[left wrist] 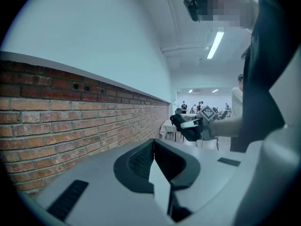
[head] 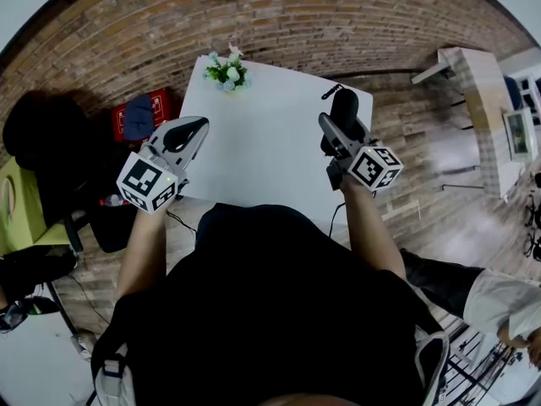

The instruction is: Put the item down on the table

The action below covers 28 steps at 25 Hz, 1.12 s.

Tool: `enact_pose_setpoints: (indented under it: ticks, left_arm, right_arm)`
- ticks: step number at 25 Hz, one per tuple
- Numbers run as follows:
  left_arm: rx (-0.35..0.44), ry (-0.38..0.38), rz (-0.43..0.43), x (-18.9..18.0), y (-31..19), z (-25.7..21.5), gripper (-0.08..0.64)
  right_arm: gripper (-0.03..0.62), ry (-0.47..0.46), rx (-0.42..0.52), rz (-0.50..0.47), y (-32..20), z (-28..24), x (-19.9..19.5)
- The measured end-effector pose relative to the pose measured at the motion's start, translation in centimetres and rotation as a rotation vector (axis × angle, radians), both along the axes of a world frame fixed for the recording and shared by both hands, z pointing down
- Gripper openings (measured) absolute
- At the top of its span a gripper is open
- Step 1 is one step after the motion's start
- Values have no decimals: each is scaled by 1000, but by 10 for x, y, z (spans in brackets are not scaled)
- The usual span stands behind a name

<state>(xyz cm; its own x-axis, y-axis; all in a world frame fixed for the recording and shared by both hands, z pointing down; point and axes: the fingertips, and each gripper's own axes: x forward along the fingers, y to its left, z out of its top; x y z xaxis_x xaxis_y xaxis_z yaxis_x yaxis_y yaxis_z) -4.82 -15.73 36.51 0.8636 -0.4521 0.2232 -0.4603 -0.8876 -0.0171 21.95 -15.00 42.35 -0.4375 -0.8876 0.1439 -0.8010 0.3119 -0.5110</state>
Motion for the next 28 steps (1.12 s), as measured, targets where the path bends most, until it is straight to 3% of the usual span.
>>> enact_pose_setpoints:
  ticks: [28]
  left_arm:
    - [-25, -6, -24, -1, -24, 12, 11]
  right_arm:
    - [348, 102, -110, -36, -25, 61, -4]
